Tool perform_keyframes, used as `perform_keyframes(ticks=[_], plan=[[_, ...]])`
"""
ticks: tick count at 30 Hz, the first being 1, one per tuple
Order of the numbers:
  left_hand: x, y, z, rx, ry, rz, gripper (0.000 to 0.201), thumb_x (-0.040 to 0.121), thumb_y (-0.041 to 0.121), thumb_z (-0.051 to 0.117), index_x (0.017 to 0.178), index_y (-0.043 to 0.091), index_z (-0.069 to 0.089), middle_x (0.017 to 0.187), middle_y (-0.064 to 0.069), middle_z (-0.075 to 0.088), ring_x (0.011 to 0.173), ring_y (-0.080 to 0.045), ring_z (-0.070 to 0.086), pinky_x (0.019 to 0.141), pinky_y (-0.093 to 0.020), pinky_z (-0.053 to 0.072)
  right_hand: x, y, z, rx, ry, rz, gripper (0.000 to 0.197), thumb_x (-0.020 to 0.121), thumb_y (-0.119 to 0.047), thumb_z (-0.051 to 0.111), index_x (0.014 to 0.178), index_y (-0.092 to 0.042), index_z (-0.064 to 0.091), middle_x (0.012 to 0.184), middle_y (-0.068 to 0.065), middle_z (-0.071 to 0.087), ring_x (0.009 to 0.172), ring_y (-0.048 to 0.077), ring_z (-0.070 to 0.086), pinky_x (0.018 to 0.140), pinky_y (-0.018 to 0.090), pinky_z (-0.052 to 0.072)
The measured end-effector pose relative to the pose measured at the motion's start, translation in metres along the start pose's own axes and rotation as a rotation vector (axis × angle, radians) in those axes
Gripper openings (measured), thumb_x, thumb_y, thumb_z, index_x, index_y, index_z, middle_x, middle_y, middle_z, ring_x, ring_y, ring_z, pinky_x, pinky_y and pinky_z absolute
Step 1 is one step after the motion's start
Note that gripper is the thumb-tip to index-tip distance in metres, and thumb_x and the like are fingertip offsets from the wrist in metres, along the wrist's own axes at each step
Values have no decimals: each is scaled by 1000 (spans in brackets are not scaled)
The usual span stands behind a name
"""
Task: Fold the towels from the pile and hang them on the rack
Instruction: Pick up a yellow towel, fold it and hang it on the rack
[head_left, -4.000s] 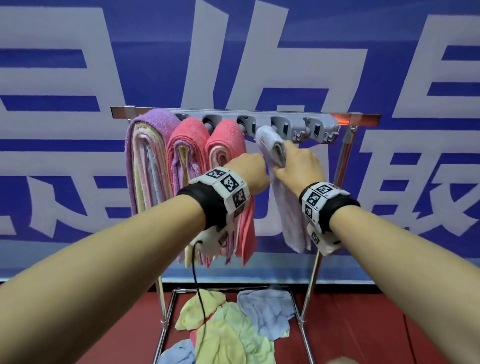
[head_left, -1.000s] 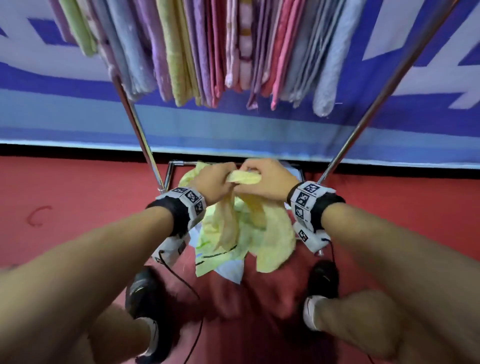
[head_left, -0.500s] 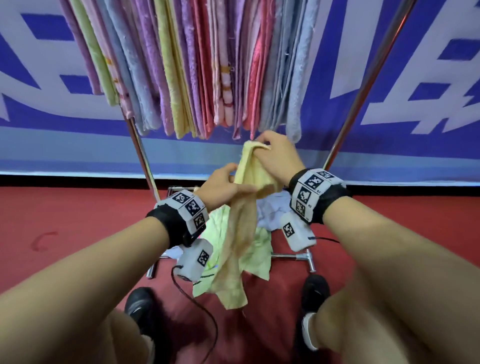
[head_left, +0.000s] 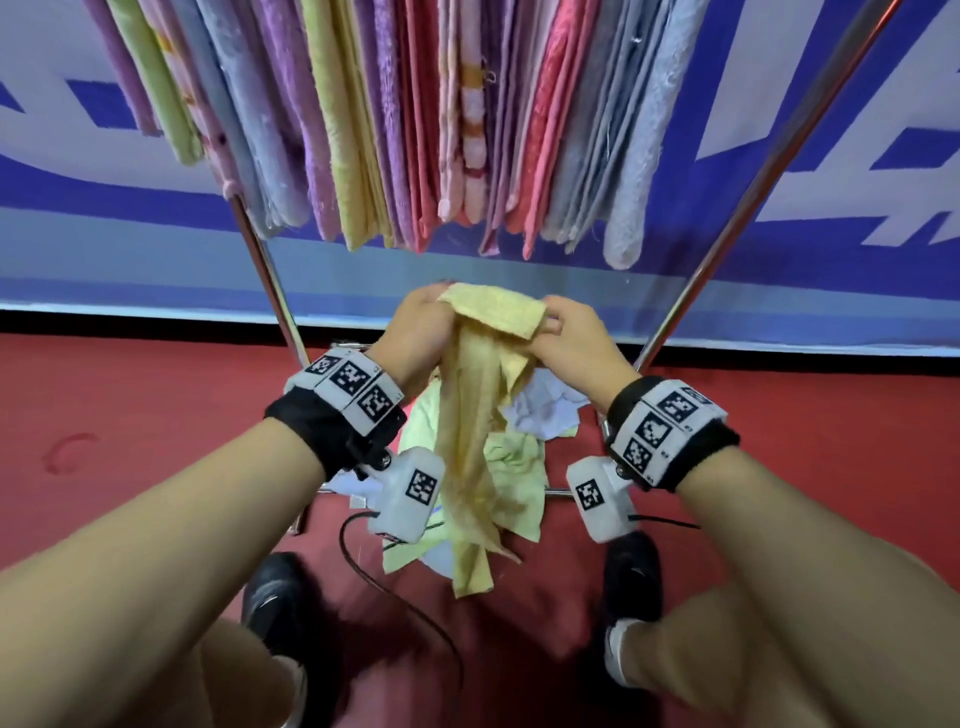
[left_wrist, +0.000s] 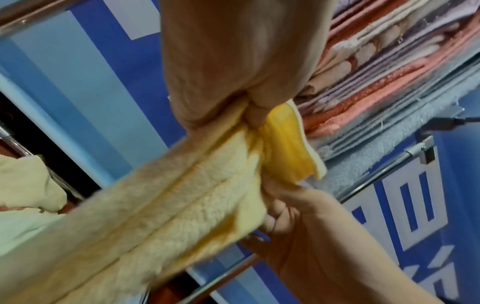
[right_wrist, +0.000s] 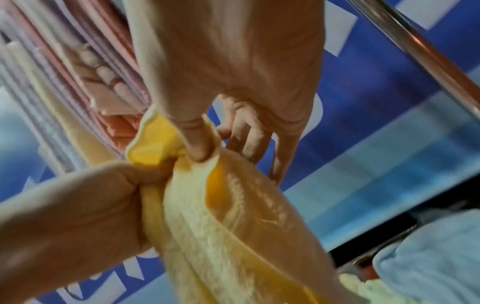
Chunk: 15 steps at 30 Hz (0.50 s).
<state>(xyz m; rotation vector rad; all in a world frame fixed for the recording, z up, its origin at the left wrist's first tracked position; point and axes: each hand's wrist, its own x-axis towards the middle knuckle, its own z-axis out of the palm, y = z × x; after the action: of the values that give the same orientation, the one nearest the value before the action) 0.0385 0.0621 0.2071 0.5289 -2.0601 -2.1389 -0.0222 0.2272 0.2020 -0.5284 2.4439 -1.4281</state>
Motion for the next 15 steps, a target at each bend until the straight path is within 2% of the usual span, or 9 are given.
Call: perform_keyframes(ticks=[2, 4, 6, 8, 11, 13, 15], plan=[[1, 3, -5, 67, 74, 3, 20, 92, 0, 57, 95, 14, 71, 93, -7, 73, 86, -20, 69, 73, -29, 56, 7, -1, 1, 112, 36, 92, 18, 90, -1, 65, 86, -17, 58, 70, -2, 65, 67, 12, 59, 65, 28, 46], [-2, 5, -10, 245, 10, -7, 18, 89, 4, 64, 98, 18, 70, 93, -2, 72, 87, -15, 67, 72, -22, 55, 11, -1, 2, 86, 73, 115, 11, 94, -9, 63, 99, -18, 62, 78, 3, 67, 71, 18, 60, 64, 28, 45], [-9, 2, -7, 489, -141, 8, 17, 84, 15, 75, 100, 16, 70, 89, 1, 71, 78, -8, 63, 69, -19, 50, 13, 2, 5, 26, 52, 86, 10, 96, -14, 60, 97, -23, 65, 84, -1, 70, 76, 17, 63, 65, 26, 46], [-16, -1, -2, 590, -158, 69, 14, 82, 24, 78, 89, 15, 70, 75, 5, 65, 64, -3, 54, 61, -18, 44, 12, 1, 9, -36, 5, 26, 12, 97, -19, 58, 91, -26, 66, 83, -6, 69, 77, 16, 63, 70, 28, 44], [-17, 6, -6, 458, -33, 146, 20, 88, 19, 71, 68, 18, 66, 60, 15, 57, 57, 0, 48, 59, -23, 41, 4, -8, 9, -144, 27, -66, 23, 100, -37, 58, 90, -19, 67, 78, -9, 65, 76, 12, 59, 70, 33, 43], [-19, 18, -10, 380, 35, 231, 28, 93, 16, 64, 65, 23, 65, 57, 19, 57, 59, 3, 48, 59, -19, 40, -2, -13, 5, -175, -7, -151, 32, 99, -43, 60, 89, -13, 65, 72, -6, 61, 69, 12, 55, 66, 35, 40], [-22, 29, -11, 274, 65, 281, 31, 99, 20, 59, 68, 24, 65, 61, 19, 59, 63, 2, 51, 61, -18, 41, -8, -15, -1, -229, -62, -215, 36, 95, -47, 66, 87, -12, 65, 73, 1, 64, 70, 16, 57, 67, 36, 43]])
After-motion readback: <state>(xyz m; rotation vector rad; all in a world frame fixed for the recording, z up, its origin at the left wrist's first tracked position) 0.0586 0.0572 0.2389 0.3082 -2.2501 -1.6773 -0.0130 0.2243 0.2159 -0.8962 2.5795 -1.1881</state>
